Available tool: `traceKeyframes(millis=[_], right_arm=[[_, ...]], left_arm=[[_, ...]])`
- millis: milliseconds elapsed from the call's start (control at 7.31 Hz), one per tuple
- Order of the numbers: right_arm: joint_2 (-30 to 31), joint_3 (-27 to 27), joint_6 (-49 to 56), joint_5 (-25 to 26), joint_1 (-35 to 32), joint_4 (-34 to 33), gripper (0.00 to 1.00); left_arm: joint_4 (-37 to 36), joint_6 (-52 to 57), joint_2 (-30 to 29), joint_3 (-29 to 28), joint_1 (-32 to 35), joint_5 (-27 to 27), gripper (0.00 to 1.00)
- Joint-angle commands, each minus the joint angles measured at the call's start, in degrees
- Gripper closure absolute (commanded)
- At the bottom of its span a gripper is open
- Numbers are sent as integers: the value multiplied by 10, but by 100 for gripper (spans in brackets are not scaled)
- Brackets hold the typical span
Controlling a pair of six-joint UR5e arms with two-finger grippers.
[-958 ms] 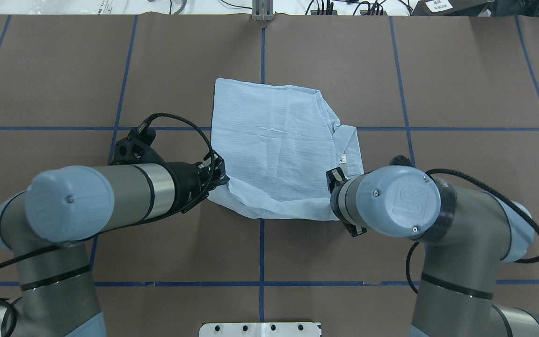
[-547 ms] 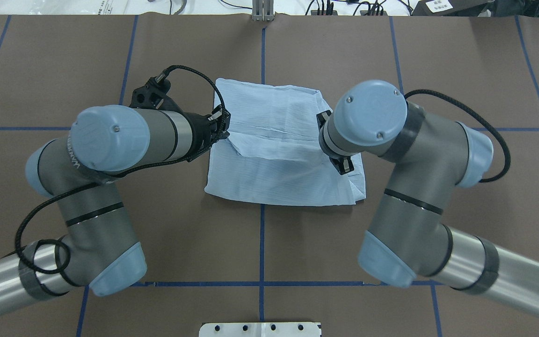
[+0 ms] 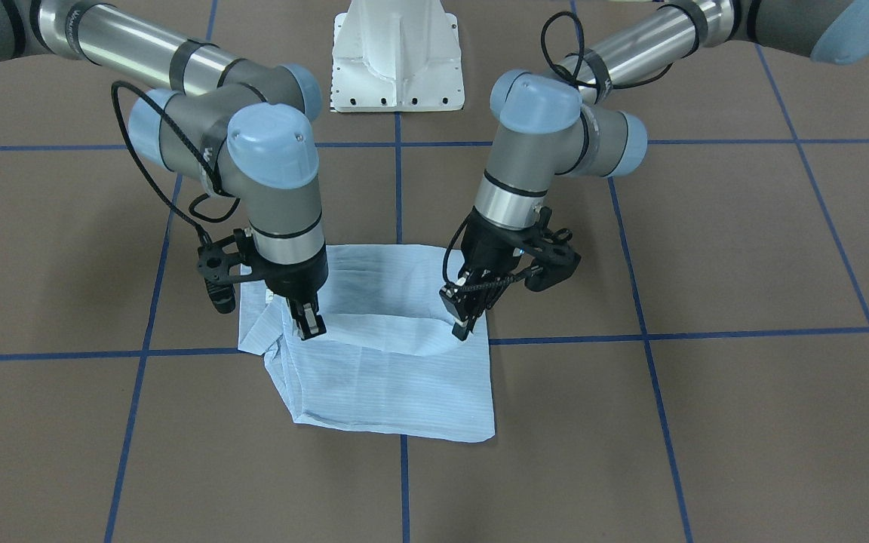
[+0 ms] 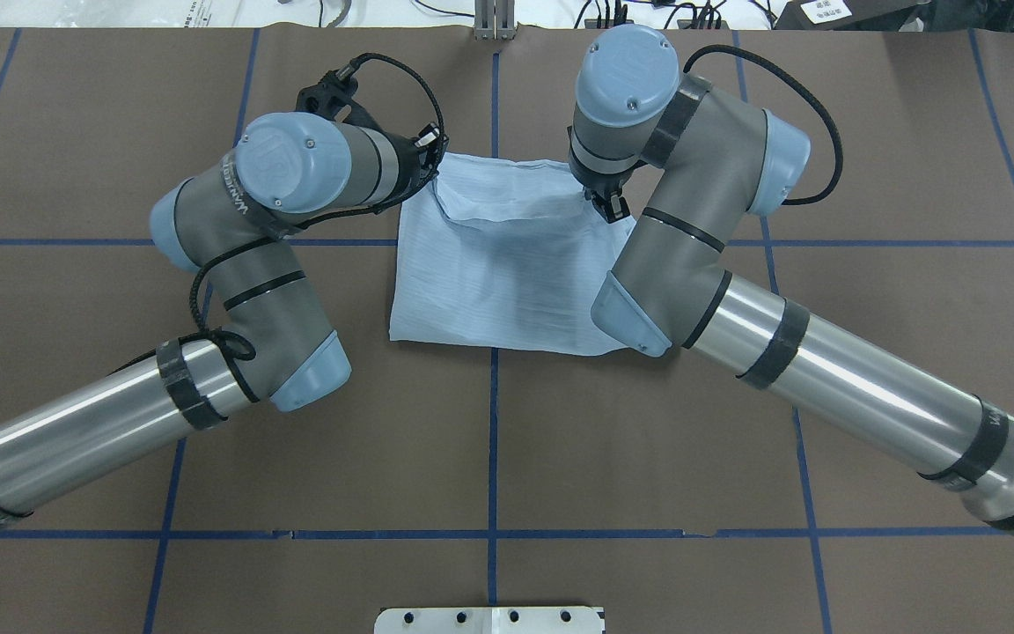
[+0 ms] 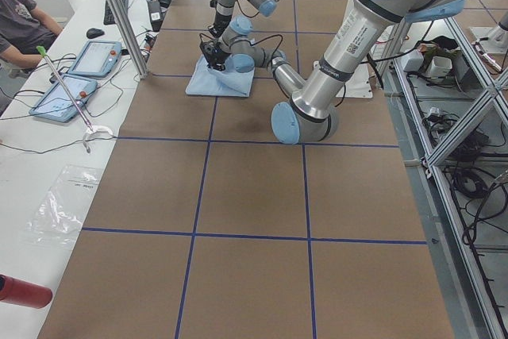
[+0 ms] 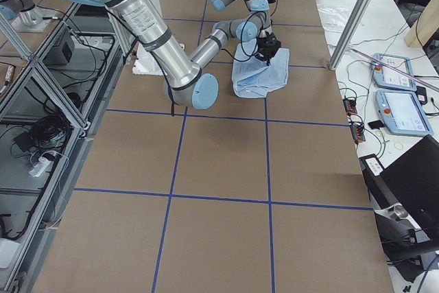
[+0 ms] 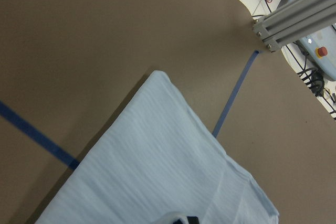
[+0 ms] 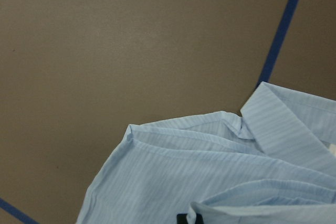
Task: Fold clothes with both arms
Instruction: 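Fold the near edge up over the shirt toward the collar with both grippers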
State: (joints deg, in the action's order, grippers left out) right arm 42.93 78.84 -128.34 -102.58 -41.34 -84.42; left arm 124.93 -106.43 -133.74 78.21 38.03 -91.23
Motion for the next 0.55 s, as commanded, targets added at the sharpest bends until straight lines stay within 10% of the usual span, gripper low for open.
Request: traceKeyframes(millis=[0, 274, 411], right_arm=[[-21, -77, 39, -16, -12, 39, 100], [-21, -128, 57, -14, -17, 111, 100], [-30, -149, 62, -12, -18, 132, 50]], left_arm=[[78, 22, -32, -108, 12, 1, 100], [122, 65, -37, -169, 22, 4, 100], [126, 68, -42, -181, 24, 4, 66]])
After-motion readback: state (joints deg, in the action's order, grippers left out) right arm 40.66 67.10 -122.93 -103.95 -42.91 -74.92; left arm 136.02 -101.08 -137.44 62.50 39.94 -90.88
